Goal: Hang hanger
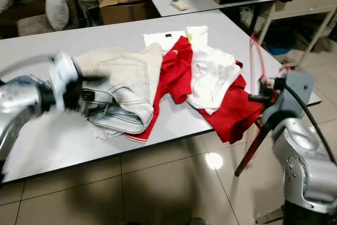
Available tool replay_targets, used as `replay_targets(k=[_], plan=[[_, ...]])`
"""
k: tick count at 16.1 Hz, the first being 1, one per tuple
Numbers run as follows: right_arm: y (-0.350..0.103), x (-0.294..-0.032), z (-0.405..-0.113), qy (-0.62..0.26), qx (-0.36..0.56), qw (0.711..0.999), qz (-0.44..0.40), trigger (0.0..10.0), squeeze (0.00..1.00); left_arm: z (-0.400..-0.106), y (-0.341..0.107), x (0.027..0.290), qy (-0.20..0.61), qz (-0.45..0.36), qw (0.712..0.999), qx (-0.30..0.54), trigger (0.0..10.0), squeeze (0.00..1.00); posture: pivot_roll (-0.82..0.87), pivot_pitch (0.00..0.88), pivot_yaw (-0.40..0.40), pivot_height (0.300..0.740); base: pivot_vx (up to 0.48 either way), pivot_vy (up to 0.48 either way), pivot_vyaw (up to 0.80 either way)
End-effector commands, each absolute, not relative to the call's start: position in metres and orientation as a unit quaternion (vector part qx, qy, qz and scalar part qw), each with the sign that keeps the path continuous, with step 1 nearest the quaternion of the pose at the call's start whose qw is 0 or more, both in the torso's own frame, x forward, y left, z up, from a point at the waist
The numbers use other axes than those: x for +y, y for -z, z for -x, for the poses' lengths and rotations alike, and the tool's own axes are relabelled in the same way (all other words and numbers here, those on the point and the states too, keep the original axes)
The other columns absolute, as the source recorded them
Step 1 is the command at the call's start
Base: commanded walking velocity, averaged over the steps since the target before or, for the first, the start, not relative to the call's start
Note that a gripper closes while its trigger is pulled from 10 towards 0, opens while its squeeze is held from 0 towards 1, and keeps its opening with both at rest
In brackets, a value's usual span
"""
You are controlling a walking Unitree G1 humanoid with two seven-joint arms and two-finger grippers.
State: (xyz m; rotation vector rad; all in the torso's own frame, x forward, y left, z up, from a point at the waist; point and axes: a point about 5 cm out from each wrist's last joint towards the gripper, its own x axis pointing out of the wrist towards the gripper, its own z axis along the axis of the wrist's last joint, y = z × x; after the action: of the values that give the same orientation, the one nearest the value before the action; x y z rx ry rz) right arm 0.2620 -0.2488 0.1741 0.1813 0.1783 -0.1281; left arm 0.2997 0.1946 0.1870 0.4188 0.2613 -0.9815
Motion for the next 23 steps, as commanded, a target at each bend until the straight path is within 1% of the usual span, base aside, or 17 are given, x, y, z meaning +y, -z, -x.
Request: replay_targets(k=[1,2,3,4,5,6,7,8,10,12,13,15,16,18,20,21,23], plan=[[-0.168,-0.248,-0.26,0.06,0.112,0.984,-0.124,10.0,0.0,-0.298,-0.177,0.202,0.458,-0.222,0.845,0.162,10.0,1.0,-0.19,0.0,0.082,0.74,0.0,0.0,0.0],[-0.162,-0.246,-0.259,0.059,0.123,0.977,-0.163,10.0,0.0,-0.3,-0.17,0.207,0.438,-0.233,0.85,0.179,10.0,1.0,-0.19,0.0,0.083,0.74,0.0,0.0,0.0],[-0.154,-0.243,-0.261,0.056,0.141,0.964,-0.217,10.0,0.0,-0.31,-0.156,0.21,0.392,-0.261,0.863,0.185,10.0,1.0,-0.18,0.0,0.083,0.74,0.0,0.0,0.0],[-0.152,-0.242,-0.263,0.055,0.145,0.961,-0.23,10.0,0.0,-0.313,-0.152,0.209,0.381,-0.263,0.868,0.181,10.0,1.0,-0.18,0.0,0.083,0.74,0.0,0.0,0.0],[-0.149,-0.239,-0.27,0.049,0.157,0.949,-0.269,10.0,0.0,-0.326,-0.139,0.196,0.357,-0.242,0.889,0.156,10.0,1.0,-0.18,0.0,0.081,0.74,0.0,0.0,0.0],[-0.148,-0.238,-0.272,0.049,0.16,0.946,-0.277,10.0,0.0,-0.328,-0.137,0.193,0.351,-0.232,0.894,0.153,10.0,1.0,-0.18,0.0,0.081,0.74,0.0,0.0,0.0],[-0.145,-0.235,-0.279,0.042,0.172,0.935,-0.309,10.0,0.0,-0.333,-0.123,0.18,0.349,-0.217,0.897,0.163,10.0,1.0,-0.19,0.0,0.081,0.74,0.0,0.0,0.0],[-0.144,-0.234,-0.283,0.037,0.178,0.929,-0.321,10.0,0.0,-0.335,-0.117,0.173,0.351,-0.217,0.895,0.17,10.0,1.0,-0.19,0.0,0.082,0.74,0.0,0.0,0.0],[-0.139,-0.226,-0.306,0.013,0.198,0.918,-0.344,10.0,0.0,-0.343,-0.097,0.142,0.375,-0.21,0.882,0.194,10.0,1.0,-0.21,0.0,0.088,0.74,0.0,0.0,0.0],[-0.137,-0.223,-0.324,0.004,0.205,0.915,-0.347,10.0,0.0,-0.349,-0.095,0.123,0.391,-0.211,0.876,0.19,10.0,1.0,-0.21,0.0,0.092,0.74,0.0,0.0,0.0],[-0.138,-0.221,-0.343,0.001,0.205,0.912,-0.355,10.0,0.0,-0.357,-0.101,0.103,0.399,-0.209,0.876,0.171,10.0,1.0,-0.22,0.0,0.096,0.74,0.0,0.0,0.0],[-0.14,-0.223,-0.352,0.005,0.199,0.913,-0.356,10.0,0.0,-0.361,-0.107,0.093,0.405,-0.201,0.878,0.155,10.0,1.0,-0.22,0.0,0.099,0.74,0.0,0.0,0.0],[-0.139,-0.227,-0.357,0.006,0.19,0.912,-0.364,10.0,0.0,-0.362,-0.109,0.091,0.412,-0.194,0.879,0.142,10.0,1.0,-0.22,0.0,0.099,0.74,0.0,0.0,0.0],[-0.146,-0.232,-0.36,-0.009,0.17,0.917,-0.361,10.0,0.0,-0.364,-0.116,0.095,0.412,-0.161,0.889,0.116,10.0,1.0,-0.2,0.0,0.097,0.74,0.0,0.0,0.0],[-0.16,-0.237,-0.358,-0.025,0.147,0.927,-0.344,10.0,0.0,-0.364,-0.129,0.101,0.433,-0.123,0.889,0.083,10.0,1.0,-0.2,0.0,0.098,0.74,0.0,0.0,0.0],[-0.171,-0.242,-0.353,-0.035,0.131,0.94,-0.312,10.0,0.0,-0.362,-0.139,0.11,0.455,-0.113,0.881,0.061,10.0,1.0,-0.2,0.0,0.104,0.74,0.0,0.0,0.0],[-0.192,-0.247,-0.335,-0.05,0.102,0.962,-0.249,10.0,0.0,-0.347,-0.158,0.126,0.501,-0.133,0.855,0.031,10.0,1.0,-0.19,0.0,0.107,0.74,0.0,0.0,0.0]])
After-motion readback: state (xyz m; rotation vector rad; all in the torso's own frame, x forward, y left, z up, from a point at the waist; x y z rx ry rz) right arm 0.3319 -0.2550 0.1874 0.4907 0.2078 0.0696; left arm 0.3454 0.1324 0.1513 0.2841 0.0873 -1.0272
